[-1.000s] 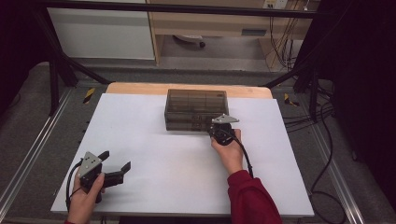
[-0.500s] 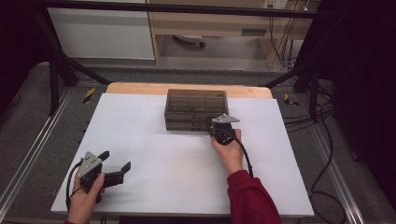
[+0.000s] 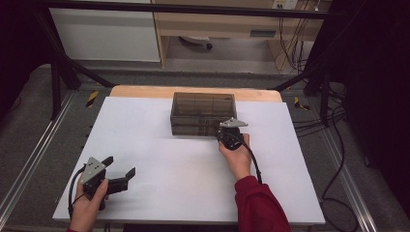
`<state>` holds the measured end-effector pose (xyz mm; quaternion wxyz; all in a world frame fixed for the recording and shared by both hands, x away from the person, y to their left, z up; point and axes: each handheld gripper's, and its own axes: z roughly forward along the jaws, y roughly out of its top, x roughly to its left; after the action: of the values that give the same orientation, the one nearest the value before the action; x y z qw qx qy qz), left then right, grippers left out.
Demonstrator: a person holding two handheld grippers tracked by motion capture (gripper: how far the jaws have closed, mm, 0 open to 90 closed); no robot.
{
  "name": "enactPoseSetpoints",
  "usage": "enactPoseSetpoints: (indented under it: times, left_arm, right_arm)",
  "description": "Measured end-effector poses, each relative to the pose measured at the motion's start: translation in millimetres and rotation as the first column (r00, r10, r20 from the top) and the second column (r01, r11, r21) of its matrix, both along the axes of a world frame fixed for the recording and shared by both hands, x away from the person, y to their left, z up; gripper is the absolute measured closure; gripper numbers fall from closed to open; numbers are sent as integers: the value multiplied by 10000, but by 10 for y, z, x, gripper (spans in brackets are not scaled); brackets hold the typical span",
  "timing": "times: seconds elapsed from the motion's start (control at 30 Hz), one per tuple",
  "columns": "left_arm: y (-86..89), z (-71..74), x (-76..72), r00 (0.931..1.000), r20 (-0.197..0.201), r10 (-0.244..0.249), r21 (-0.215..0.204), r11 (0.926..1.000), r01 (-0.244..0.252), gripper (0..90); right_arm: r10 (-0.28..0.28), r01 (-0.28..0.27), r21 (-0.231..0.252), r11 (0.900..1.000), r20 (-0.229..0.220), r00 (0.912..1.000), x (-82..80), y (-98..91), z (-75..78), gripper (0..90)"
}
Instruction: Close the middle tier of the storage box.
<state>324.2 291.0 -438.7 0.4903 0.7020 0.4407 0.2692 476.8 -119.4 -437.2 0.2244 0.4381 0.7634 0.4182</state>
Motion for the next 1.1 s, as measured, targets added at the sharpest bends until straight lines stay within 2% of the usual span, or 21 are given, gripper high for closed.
enactPoseSetpoints:
  times: [1.1]
  left_arm:
    - [-4,0,0,10000,-10,-1,18,10000,1,49]
  right_arm:
    - [-22,21,-102,9999,-81,10000,62,9,5,900]
